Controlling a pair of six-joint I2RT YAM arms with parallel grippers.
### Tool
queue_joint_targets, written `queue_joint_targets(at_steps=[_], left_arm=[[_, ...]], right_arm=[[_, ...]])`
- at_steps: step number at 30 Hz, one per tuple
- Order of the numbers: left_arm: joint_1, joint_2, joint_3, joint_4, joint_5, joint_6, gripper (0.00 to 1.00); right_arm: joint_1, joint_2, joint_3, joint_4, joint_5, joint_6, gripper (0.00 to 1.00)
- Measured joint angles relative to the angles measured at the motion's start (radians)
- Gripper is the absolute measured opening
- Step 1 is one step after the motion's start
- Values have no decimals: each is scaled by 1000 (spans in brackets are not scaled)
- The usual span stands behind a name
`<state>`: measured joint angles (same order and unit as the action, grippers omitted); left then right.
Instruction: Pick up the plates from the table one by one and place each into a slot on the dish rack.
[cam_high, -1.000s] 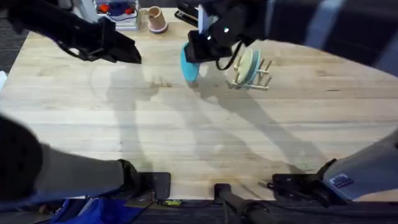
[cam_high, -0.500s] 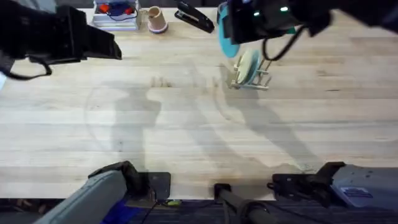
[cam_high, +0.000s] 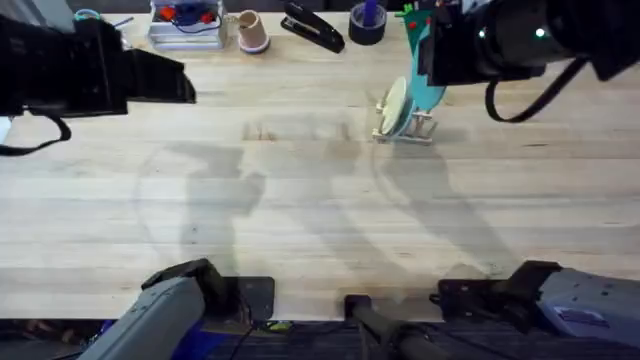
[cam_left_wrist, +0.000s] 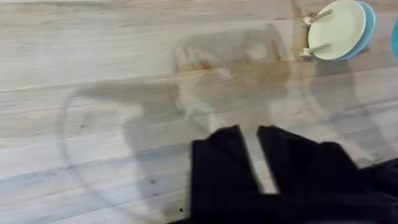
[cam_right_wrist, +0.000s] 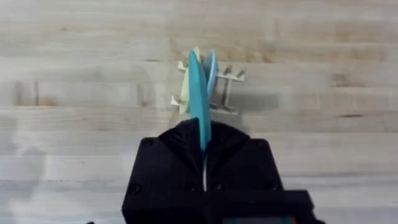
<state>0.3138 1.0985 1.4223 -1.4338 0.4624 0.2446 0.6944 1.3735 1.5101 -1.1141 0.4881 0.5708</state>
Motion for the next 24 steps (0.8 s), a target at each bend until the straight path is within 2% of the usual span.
queue_joint_targets(at_steps=[4,5,8,24], left_arm=[[0,0,0,-10,-5,-2,878],[0,0,0,-14,-6,-7,965],[0,0,0,-18,-8,-8,994],[0,0,0,-21,-11,-9,996]], right_arm=[[0,-6,0,-22,6,10,28],[0,-8,0,-23,7,11,28],[-1,-13,0,-24,7,14,28],[-45,-15,0,-47,10,17,29]])
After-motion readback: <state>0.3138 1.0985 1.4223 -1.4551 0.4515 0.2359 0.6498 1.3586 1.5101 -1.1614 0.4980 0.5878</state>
